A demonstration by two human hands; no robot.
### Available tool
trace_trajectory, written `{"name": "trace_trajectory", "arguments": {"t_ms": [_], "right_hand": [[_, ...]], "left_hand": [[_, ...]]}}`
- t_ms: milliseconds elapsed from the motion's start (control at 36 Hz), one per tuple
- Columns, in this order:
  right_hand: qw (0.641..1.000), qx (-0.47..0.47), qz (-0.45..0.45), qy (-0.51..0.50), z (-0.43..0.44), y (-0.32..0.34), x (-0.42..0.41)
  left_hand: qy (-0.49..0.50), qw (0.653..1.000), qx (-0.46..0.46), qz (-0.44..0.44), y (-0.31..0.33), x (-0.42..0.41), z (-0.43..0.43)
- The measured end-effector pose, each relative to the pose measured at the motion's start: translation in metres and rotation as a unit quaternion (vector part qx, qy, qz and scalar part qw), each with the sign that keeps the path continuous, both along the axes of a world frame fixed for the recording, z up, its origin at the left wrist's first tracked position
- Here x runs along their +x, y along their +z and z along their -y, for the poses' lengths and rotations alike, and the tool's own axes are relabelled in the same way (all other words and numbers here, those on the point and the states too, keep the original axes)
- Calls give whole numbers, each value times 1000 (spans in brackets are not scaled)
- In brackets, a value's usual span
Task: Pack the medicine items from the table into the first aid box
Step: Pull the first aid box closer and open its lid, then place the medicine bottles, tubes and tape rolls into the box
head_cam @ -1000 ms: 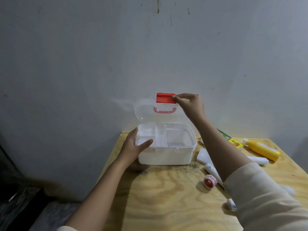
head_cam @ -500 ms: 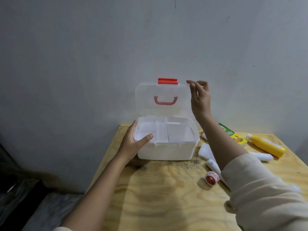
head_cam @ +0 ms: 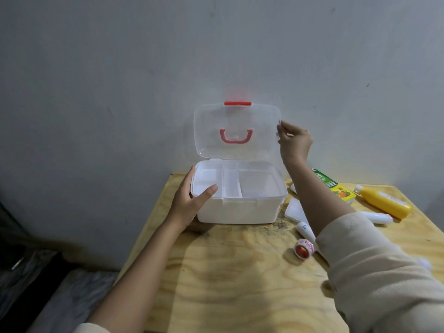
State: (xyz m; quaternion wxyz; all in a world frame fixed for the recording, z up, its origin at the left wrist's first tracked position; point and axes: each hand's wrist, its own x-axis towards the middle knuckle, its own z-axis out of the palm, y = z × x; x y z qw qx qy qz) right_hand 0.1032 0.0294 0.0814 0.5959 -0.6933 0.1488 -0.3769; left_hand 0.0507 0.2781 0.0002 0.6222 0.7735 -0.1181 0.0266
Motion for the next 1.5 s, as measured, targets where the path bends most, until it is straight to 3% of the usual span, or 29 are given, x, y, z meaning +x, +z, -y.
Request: {"name": "trace_trajectory", "arguments": {"t_ms": [278,472,778,861,972,1083,1222,1333,1417,1500], "right_hand": [[999,-2,-37,18,6,-16,-3],[993,-92,-63,36,8,-13,-19],[978,-154,-131,48,42,-21,-60],[960,-190,-205,11,73,-40,-81],[906,-250,-342,-22,100,-65,-101],[875,-271,-398,-45,109,-77,-108],[904,-220,-361,-67,108,-76,-108],[948,-138,-271,-96,101,-62,-114],[978,-70,-181,-76,95,-48,-122],[989,-68,-132,-27,87,-37,-128]], "left_hand": [[-6,1000,15,-3,7,-8,1],[-8,1000,2,-4,6,-13,1],[-3,1000,-16,9,1,-19,7],[13,1000,-11,24,-2,-20,10],[29,999,4,32,-3,-21,11],[31,999,22,33,-1,-19,10],[13,999,31,14,-1,-16,6],[-3,999,38,17,6,-18,8],[-8,999,47,20,9,-16,7],[-10,998,63,15,11,-15,5]]}}
